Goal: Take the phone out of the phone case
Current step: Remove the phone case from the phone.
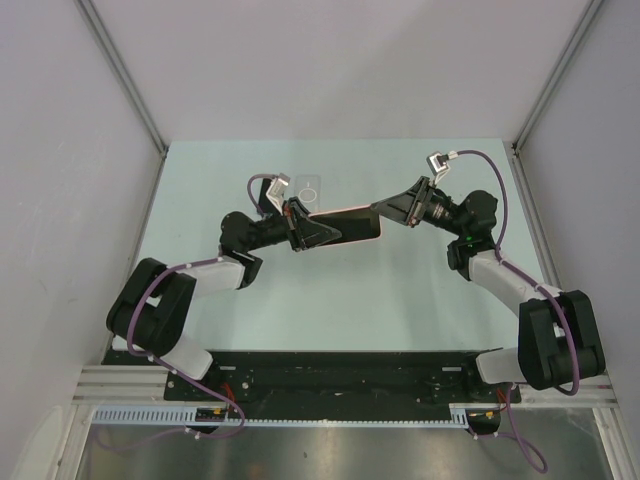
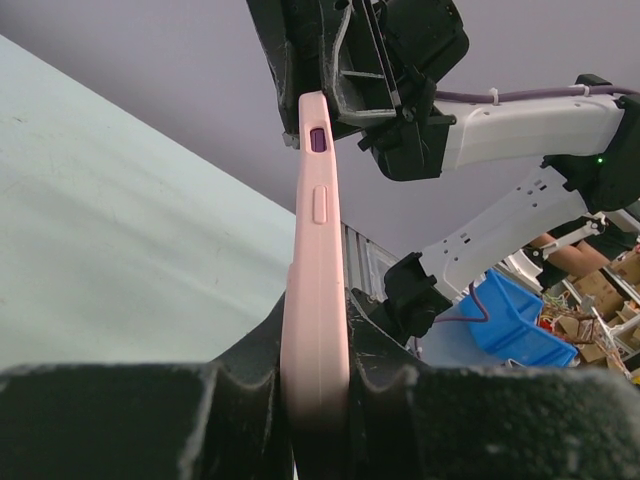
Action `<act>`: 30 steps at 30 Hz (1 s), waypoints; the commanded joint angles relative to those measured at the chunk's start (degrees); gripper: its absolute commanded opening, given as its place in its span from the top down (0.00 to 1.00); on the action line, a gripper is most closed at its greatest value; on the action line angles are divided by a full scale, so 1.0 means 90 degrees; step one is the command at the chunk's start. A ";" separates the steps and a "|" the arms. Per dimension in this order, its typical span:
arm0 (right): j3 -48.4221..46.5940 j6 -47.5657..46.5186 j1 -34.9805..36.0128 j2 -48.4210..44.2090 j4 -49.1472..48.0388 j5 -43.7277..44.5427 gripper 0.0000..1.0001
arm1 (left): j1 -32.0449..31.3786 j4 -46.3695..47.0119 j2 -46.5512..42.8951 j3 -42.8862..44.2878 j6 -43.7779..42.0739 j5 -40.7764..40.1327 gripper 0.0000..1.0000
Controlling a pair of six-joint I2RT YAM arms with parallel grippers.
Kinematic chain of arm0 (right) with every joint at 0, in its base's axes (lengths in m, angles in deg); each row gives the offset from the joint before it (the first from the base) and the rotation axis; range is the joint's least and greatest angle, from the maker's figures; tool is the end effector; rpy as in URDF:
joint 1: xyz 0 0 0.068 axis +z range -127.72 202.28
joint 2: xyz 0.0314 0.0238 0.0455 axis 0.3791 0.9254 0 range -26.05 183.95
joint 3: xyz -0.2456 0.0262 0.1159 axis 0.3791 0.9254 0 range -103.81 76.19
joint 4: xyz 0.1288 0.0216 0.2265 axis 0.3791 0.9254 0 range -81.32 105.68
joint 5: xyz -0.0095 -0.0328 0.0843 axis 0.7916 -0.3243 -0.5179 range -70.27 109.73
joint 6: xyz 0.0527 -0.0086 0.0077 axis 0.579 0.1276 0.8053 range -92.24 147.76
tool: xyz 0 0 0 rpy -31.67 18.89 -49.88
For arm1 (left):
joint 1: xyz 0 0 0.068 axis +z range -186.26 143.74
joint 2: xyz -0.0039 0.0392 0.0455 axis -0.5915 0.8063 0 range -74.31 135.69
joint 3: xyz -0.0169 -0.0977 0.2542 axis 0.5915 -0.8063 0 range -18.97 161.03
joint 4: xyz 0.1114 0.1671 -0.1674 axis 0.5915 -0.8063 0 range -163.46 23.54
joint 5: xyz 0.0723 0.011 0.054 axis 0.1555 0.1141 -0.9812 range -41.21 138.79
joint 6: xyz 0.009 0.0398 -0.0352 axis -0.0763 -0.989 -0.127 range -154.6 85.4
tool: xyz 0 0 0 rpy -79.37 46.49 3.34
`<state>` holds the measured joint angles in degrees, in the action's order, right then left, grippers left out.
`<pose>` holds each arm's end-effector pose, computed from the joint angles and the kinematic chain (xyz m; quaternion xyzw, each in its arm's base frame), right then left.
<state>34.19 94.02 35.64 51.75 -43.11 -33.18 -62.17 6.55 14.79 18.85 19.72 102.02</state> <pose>0.2754 0.0945 0.3032 -0.0785 0.6409 0.6638 0.3775 0.2614 -0.1586 0.2592 0.2363 0.5774 -0.6690 0.4039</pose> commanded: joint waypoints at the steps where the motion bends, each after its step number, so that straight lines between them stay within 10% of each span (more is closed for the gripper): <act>1: -0.0021 0.0587 0.0029 -0.0012 -0.0027 0.0292 0.84 | -0.0236 0.2600 -0.0310 0.0182 -0.0489 0.0735 1.00; 30: 0.0125 0.1827 -0.0050 0.0399 -0.0046 0.0732 1.00 | -0.0754 0.2600 -0.0662 0.0231 -0.0977 0.2327 1.00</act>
<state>35.37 107.24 35.16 53.93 -45.06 -33.96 -62.52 3.25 12.97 18.85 14.24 104.97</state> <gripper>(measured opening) 0.252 0.198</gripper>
